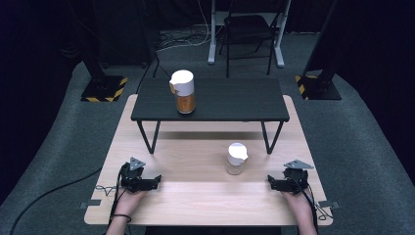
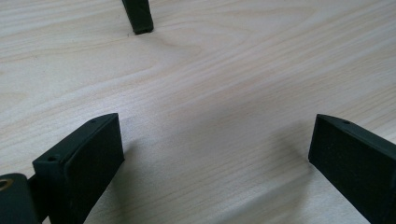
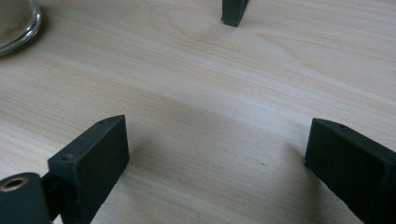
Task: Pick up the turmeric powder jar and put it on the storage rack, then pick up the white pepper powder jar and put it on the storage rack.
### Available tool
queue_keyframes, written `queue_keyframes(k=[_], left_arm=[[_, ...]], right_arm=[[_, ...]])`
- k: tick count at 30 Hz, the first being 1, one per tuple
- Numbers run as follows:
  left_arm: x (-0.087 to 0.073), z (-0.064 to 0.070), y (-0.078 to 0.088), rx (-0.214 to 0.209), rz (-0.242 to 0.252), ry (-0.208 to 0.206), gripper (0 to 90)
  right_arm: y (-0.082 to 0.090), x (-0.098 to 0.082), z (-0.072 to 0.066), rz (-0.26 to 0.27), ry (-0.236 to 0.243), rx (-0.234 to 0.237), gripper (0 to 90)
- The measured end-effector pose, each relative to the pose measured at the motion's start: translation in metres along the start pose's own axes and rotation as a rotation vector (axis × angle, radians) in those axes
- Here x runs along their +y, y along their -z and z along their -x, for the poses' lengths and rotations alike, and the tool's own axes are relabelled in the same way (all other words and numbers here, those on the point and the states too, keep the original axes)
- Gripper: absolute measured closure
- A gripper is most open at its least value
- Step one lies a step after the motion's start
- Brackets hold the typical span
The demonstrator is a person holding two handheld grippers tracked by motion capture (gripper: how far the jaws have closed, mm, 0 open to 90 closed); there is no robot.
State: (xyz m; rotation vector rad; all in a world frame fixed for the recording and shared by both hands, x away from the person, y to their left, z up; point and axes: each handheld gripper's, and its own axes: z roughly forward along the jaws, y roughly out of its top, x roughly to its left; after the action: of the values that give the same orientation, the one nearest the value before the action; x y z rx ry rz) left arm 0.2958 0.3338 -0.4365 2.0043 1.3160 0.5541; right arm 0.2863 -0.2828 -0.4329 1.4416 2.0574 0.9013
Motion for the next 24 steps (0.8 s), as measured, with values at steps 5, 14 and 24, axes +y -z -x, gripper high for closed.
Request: queue_keyframes(k=[5, 14, 24], left_arm=[[0.0008, 0.0010, -0.0008, 0.002, -0.002, -0.002, 1.9], [0.0013, 0.0010, -0.0010, 0.002, -0.005, -0.004, 1.3], [0.0026, 0.0016, -0.0024, 0.003, -0.006, -0.003, 0.1]], right_arm=[[0.0000, 0.0000, -0.0001, 0.000, 0.000, 0.000, 5.6], [0.0000, 0.0000, 0.0000, 0.000, 0.000, 0.000, 5.6], [0.0017, -0.0006, 0.0012, 0.001, -0.003, 0.001, 8.4]])
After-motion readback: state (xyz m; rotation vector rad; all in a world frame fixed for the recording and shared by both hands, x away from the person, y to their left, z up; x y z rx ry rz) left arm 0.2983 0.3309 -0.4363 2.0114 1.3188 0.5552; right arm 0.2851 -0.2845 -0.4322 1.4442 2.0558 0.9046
